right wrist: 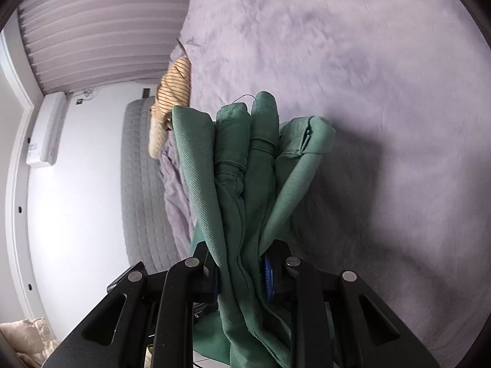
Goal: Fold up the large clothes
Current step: 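Fold the lifted edge over onto the jacket with the right gripper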
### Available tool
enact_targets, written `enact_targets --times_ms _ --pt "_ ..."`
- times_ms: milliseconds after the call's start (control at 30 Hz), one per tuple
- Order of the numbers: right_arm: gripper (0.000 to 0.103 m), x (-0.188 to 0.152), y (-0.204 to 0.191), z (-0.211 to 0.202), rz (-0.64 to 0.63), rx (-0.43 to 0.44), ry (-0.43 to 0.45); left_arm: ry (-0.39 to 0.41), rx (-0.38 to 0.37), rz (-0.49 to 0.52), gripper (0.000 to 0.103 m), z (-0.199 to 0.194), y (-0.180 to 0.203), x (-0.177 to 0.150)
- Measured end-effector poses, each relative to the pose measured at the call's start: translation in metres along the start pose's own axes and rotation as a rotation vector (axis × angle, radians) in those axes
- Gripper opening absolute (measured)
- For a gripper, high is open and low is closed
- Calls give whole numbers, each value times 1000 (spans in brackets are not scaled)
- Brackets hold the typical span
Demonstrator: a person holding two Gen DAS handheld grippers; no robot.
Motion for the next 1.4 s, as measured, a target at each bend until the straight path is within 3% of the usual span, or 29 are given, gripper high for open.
enact_targets --times_ms 67,100,167,200,300,367,433,467,500,533,700,833,933,1033,1133,1267,1400 --pt "27 -14 19 17 9 -126 -42 -57 54 -36 47 21 -19 -20" --pt "28 -17 27 20 15 -185 -49 -63 47 -53 48 23 -25 -25" --pt "51 -18 33 14 36 -270 -44 -44 19 -67 48 12 -27 -26" --pt "56 -17 31 8 20 -322 -33 -28 16 -55 48 0 -32 -29" --pt "58 -14 10 -17 -121 -488 19 55 22 -27 50 -28 -34 -15" --pt "58 -11 -8 -26 -179 -491 64 120 43 -34 68 -43 -46 -5" --pt "58 -4 -15 -19 -201 -482 63 169 69 -55 71 -47 -54 13" --pt "51 1 -16 -11 -205 -483 49 173 76 -71 71 -43 -48 27" --pt "33 4 -17 -2 -211 -469 36 179 90 -87 71 -40 -50 34" --pt "8 6 -19 5 -217 -467 18 180 102 -95 71 -37 -50 38" --pt "8 11 -53 6 -437 -598 11 164 143 -48 71 -21 -41 40" --pt "8 29 3 7 -382 -700 -51 133 157 -17 71 10 -29 32" --pt "10 33 38 11 -313 -683 -77 134 170 -15 71 12 -23 30" --pt "13 32 37 2 -276 -657 -58 109 163 -14 71 2 -25 25" --pt "28 25 27 -17 -231 -654 -48 92 139 17 71 -13 -22 9" --pt "28 -10 -9 -44 -274 -615 -36 34 117 88 71 -14 -14 -20" --pt "28 -67 -40 -41 -348 -550 -105 -30 151 142 71 6 -17 -54"
Point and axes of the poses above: each gripper's, at about its wrist camera, not at the fingertips, and z roughly the way its jaws point, y to its right, x to its top, the point moved 6 cm from there along z, roughly the way its jaws point, and after that the axes turned 7 degrees about -z, right-handed, at the moved point
